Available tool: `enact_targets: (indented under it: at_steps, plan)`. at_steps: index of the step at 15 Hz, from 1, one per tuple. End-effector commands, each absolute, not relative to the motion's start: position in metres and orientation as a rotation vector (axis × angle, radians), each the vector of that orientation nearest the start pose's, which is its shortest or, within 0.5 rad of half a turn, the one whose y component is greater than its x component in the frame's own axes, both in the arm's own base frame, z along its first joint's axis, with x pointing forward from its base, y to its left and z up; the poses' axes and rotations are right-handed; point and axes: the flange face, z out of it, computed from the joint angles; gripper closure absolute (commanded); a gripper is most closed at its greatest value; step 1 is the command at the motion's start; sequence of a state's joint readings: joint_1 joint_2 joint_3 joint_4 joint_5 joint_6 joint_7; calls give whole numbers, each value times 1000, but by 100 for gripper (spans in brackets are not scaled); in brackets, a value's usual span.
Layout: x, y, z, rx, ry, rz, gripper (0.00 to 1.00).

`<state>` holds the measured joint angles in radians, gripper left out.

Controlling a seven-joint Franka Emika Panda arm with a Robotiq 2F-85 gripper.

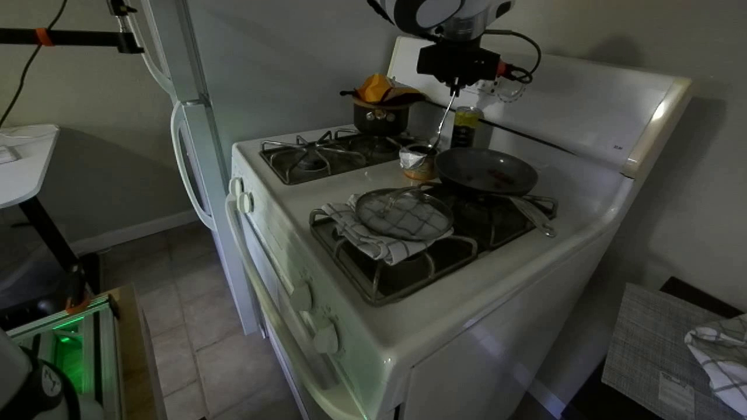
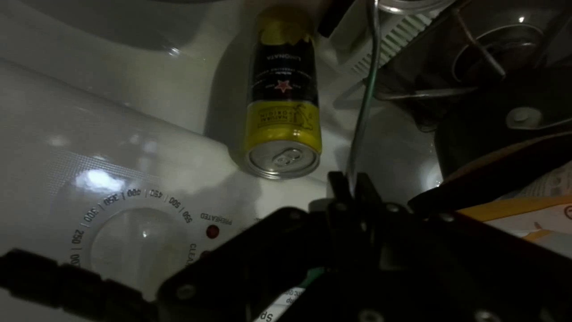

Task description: Use the spoon to scoop up the contents in the tin can and put them on the can

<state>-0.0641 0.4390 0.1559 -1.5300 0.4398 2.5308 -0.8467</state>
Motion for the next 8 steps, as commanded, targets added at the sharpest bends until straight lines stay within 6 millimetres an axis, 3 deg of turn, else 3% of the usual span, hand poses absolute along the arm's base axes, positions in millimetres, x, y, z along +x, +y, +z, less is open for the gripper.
enact_targets:
  at_steps: [1, 8]
  plan:
    - [725, 52, 466, -2712, -924, -963, 98]
    - [730, 73, 450, -2688, -1063, -992, 98]
